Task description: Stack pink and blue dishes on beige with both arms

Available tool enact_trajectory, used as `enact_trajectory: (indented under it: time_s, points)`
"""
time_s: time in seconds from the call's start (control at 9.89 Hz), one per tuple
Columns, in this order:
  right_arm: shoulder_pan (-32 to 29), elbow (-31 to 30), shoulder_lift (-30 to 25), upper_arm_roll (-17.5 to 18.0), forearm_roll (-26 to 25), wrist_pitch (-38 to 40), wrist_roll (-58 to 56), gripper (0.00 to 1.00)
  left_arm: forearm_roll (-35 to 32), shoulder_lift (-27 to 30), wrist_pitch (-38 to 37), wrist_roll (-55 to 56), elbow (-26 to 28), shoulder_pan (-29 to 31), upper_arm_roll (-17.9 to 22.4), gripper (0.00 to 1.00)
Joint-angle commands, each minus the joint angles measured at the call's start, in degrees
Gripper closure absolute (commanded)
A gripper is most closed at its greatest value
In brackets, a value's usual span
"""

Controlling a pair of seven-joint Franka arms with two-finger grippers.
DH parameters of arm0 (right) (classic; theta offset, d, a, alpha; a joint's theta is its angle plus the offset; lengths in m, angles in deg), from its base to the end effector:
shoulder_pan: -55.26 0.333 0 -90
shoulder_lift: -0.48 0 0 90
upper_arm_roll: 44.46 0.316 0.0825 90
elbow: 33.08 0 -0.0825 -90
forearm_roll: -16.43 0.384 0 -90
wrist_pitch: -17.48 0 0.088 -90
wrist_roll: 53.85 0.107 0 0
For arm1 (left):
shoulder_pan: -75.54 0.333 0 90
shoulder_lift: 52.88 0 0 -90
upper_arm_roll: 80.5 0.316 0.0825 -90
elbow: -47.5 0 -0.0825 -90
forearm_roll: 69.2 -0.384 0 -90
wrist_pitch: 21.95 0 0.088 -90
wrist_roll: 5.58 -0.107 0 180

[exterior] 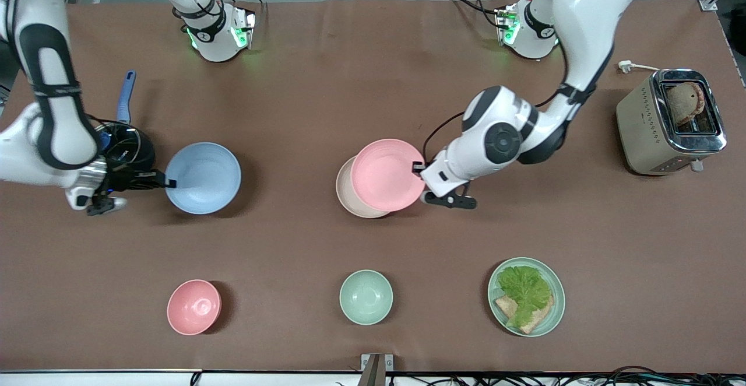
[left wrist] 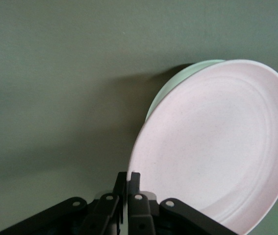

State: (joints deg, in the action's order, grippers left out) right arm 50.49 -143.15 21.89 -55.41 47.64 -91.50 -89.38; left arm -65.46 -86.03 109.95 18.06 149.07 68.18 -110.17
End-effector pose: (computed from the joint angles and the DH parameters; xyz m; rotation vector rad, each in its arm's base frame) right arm 0.5711 -0.1176 0.2810 -2.6105 -0.0845 0.2106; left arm 0.5451 -0.3737 0.2735 2.8415 -0.1645 -0.2104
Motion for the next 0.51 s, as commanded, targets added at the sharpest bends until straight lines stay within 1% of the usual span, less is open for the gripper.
enact_trajectory:
  time_s: [0.0, 0.1, 0.2, 0.4]
  points:
    - [0.03, 6.42, -0.66, 0.05, -2.21, 8.05, 8.25, 0.99, -1.89, -4.45, 6.15, 0.78, 0.73, -1.51, 0.40, 0.99]
    - [1.34, 6.96, -1.53, 0.48, -2.21, 8.86, 12.90, 0.99, -2.32, -5.95, 7.91, 2.36, 0.73, -2.57, 0.57, 0.99]
    - [3.96, 6.88, -2.67, 0.58, -2.21, 8.61, 17.64, 1.00, -4.94, -6.92, 8.19, 3.85, 0.47, -2.93, 0.92, 0.99]
    - [8.45, 6.88, -3.56, 1.97, -2.12, 5.90, 27.32, 0.99, -8.03, -8.15, 8.28, 6.84, 0.12, -3.02, 0.92, 0.99]
